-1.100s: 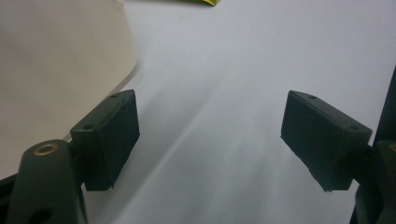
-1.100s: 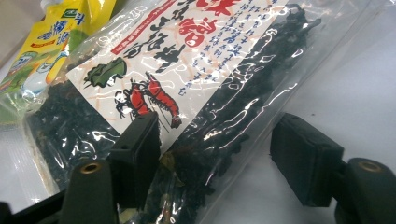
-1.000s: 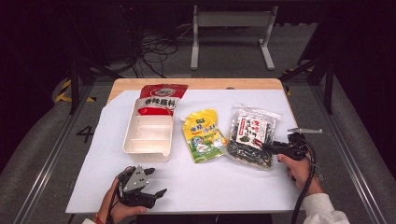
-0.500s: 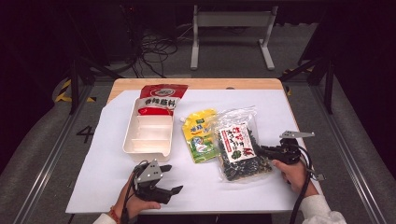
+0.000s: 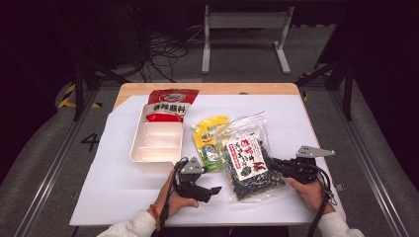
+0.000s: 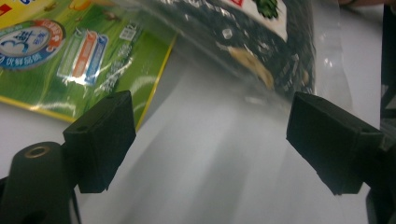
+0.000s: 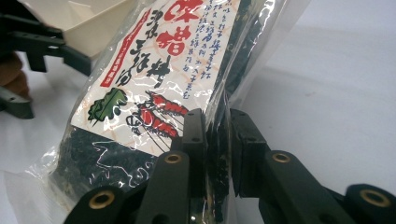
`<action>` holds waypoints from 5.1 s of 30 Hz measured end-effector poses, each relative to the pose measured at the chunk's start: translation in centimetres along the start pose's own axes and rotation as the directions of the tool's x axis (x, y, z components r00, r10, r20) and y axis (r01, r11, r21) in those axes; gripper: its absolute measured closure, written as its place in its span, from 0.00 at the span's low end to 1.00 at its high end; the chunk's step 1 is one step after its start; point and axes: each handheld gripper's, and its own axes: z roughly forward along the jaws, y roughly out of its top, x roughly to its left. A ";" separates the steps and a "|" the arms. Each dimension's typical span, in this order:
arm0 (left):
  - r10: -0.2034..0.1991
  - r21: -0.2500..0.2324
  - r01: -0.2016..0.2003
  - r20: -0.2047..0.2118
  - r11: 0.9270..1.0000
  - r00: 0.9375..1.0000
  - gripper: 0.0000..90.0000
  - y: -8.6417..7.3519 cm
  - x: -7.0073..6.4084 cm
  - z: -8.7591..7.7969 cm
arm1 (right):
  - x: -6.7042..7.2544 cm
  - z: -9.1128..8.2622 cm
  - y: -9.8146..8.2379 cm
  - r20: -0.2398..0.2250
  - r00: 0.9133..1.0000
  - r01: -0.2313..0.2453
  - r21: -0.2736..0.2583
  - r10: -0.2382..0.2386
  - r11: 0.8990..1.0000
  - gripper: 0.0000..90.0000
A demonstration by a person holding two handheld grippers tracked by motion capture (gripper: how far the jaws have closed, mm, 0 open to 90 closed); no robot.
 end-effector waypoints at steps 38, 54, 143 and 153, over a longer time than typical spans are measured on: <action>0.158 -0.263 -0.110 0.168 0.959 0.973 0.85 3.4 -1.6 -4.6 | 7.2 -0.2 2.1 -0.048 0.985 0.163 -0.097 -0.169 0.982 0.72; 0.212 -0.308 -0.156 0.157 0.939 0.965 0.86 4.0 -1.8 -6.2 | 8.0 -1.1 0.9 -0.018 0.984 0.179 -0.022 -0.180 0.984 0.53; 0.172 -0.214 -0.241 -0.297 0.947 0.939 0.86 3.3 12.5 -18.5 | 7.4 -0.3 -1.1 0.087 0.976 0.193 0.100 -0.202 0.976 0.33; 0.165 -0.206 -0.230 -0.291 0.951 0.942 0.86 2.5 13.1 -17.3 | 7.6 -0.1 -1.2 0.079 0.976 0.196 0.109 -0.205 0.975 0.33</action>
